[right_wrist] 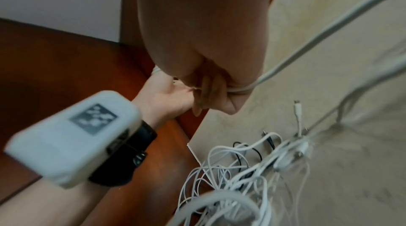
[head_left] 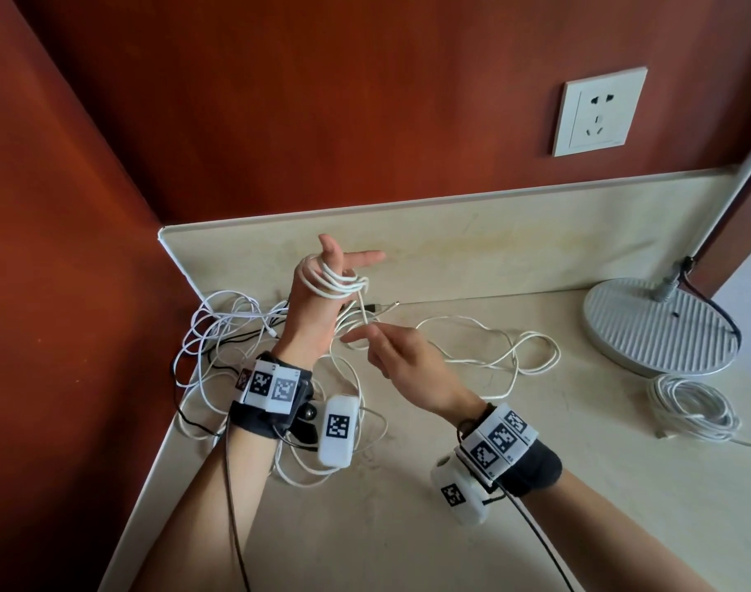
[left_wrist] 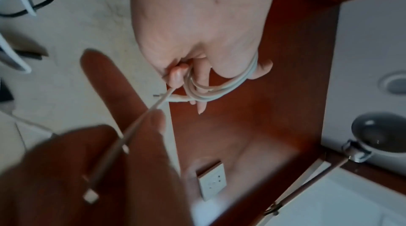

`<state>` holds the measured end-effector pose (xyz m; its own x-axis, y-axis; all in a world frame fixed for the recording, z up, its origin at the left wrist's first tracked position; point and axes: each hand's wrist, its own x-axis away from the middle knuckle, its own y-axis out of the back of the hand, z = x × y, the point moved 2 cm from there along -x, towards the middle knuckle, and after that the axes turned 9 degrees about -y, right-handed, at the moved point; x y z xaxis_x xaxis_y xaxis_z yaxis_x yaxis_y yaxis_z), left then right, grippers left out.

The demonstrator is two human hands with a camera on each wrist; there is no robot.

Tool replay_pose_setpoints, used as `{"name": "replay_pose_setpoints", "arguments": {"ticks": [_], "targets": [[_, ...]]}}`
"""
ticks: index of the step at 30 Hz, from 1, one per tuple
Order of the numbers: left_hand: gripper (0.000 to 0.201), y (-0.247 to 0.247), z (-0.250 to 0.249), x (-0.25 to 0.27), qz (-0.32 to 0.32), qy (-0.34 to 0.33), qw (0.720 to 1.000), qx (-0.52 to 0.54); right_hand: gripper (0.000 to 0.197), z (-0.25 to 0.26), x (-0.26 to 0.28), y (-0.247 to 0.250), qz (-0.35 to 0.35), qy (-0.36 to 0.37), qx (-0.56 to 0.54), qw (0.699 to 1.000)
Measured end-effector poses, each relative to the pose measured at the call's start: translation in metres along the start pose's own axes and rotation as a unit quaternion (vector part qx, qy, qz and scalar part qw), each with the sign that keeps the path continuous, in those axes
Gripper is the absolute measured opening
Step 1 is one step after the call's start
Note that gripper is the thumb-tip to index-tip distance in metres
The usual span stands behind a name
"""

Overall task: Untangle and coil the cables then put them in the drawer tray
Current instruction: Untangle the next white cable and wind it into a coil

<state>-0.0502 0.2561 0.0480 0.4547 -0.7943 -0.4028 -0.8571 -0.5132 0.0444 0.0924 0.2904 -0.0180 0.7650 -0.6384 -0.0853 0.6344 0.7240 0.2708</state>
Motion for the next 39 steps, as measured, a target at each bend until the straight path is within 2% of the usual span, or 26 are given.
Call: {"name": "replay_pose_setpoints", "arguments": {"ticks": [2, 4, 6, 11, 13, 14, 17, 19, 22, 23, 25, 26, 28, 31, 33, 35, 37, 39], "targets": [[0.084, 0.002, 0.003, -0.001, 0.002, -0.026, 0.996, -0.082, 0.032, 0.005, 0.002, 0.005, 0.000, 0.010, 0.087, 0.996], [0.065, 0.008, 0.009, -0.007, -0.003, -0.051, 0.988, -0.149, 0.028, 0.009, 0.003, 0.011, 0.005, 0.024, 0.171, 0.985], [0.053, 0.014, 0.017, -0.012, -0.004, -0.088, 0.967, -0.241, 0.027, 0.012, 0.004, 0.016, -0.008, 0.033, 0.240, 0.970], [0.069, 0.020, 0.030, -0.007, 0.061, -0.107, 0.918, -0.377, 0.026, 0.028, 0.010, 0.032, -0.057, -0.012, 0.387, 0.920], [0.074, 0.023, 0.032, -0.005, 0.095, -0.105, 0.875, -0.463, 0.023, 0.032, 0.011, 0.038, -0.063, -0.029, 0.413, 0.908], [0.070, 0.024, 0.035, -0.004, 0.112, -0.085, 0.859, -0.492, 0.022, 0.034, 0.012, 0.040, -0.062, -0.029, 0.422, 0.904], [0.031, 0.019, 0.037, 0.005, 0.160, -0.039, 0.838, -0.521, 0.026, 0.039, 0.010, 0.046, -0.064, 0.006, 0.439, 0.896], [0.027, 0.010, 0.041, 0.014, 0.199, -0.038, 0.826, -0.527, 0.030, 0.041, 0.008, 0.049, -0.074, 0.046, 0.441, 0.893], [0.044, -0.002, 0.040, 0.029, 0.273, -0.020, 0.820, -0.503, 0.041, 0.040, 0.003, 0.057, -0.099, 0.094, 0.442, 0.887], [0.045, -0.006, 0.036, 0.034, 0.301, -0.020, 0.827, -0.474, 0.046, 0.039, 0.002, 0.060, -0.109, 0.103, 0.432, 0.889], [0.043, -0.010, 0.033, 0.043, 0.333, -0.003, 0.865, -0.374, 0.053, 0.037, -0.001, 0.067, -0.110, 0.109, 0.387, 0.909], [0.043, -0.011, 0.030, 0.046, 0.337, 0.003, 0.877, -0.341, 0.052, 0.035, -0.002, 0.070, -0.094, 0.113, 0.350, 0.925], [0.048, -0.011, 0.019, 0.051, 0.337, -0.012, 0.883, -0.326, 0.038, 0.032, -0.003, 0.072, -0.029, 0.128, 0.243, 0.961], [0.060, -0.010, 0.010, 0.059, 0.331, -0.022, 0.908, -0.256, 0.020, 0.027, -0.007, 0.077, 0.063, 0.077, 0.061, 0.993], [0.056, -0.009, 0.005, 0.063, 0.328, -0.053, 0.916, -0.224, 0.020, 0.026, -0.007, 0.077, 0.101, 0.066, -0.031, 0.992], [0.053, -0.008, -0.003, 0.063, 0.309, -0.089, 0.917, -0.237, 0.021, 0.025, -0.009, 0.075, 0.109, 0.073, -0.080, 0.988], [0.059, -0.009, -0.012, 0.065, 0.300, -0.130, 0.911, -0.251, 0.022, 0.023, -0.012, 0.074, 0.078, 0.076, -0.103, 0.989], [0.059, -0.012, -0.022, 0.065, 0.296, -0.138, 0.916, -0.232, 0.015, 0.017, -0.015, 0.073, 0.054, 0.078, -0.126, 0.988]]}}
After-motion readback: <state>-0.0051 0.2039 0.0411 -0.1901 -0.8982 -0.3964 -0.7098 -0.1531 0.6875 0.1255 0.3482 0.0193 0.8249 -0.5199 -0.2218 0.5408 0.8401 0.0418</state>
